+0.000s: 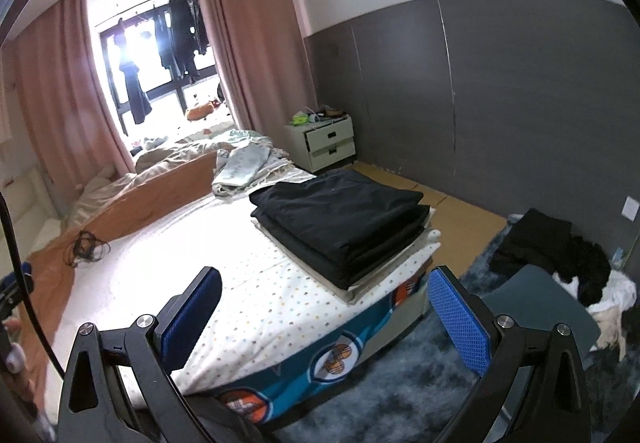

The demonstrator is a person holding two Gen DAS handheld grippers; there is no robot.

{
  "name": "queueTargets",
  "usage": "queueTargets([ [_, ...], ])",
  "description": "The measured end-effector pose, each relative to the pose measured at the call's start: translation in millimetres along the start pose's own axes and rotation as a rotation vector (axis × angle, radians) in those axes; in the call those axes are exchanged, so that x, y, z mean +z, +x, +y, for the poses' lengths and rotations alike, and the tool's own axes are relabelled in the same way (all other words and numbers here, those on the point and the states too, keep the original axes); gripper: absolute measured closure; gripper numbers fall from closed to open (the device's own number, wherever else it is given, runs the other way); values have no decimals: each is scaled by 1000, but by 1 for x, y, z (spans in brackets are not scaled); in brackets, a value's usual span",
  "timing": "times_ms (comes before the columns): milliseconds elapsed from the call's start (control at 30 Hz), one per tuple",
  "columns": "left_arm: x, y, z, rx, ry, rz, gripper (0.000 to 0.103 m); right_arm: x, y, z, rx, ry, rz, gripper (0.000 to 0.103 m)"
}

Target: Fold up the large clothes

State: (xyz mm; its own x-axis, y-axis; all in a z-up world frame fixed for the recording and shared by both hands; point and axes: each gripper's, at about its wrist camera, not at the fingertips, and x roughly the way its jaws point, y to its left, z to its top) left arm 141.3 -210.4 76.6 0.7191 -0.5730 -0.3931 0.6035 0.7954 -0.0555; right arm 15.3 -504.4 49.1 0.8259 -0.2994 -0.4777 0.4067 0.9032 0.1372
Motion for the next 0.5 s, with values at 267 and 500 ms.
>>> queueTargets([
  [267, -30, -33, -5, 26, -20, -33, 0, -33, -33, 11, 47, -63, -31, 0],
  [500, -59, -52, -2, 57, -52, -48, 0, -56, -43, 19, 66, -128, -24, 0],
])
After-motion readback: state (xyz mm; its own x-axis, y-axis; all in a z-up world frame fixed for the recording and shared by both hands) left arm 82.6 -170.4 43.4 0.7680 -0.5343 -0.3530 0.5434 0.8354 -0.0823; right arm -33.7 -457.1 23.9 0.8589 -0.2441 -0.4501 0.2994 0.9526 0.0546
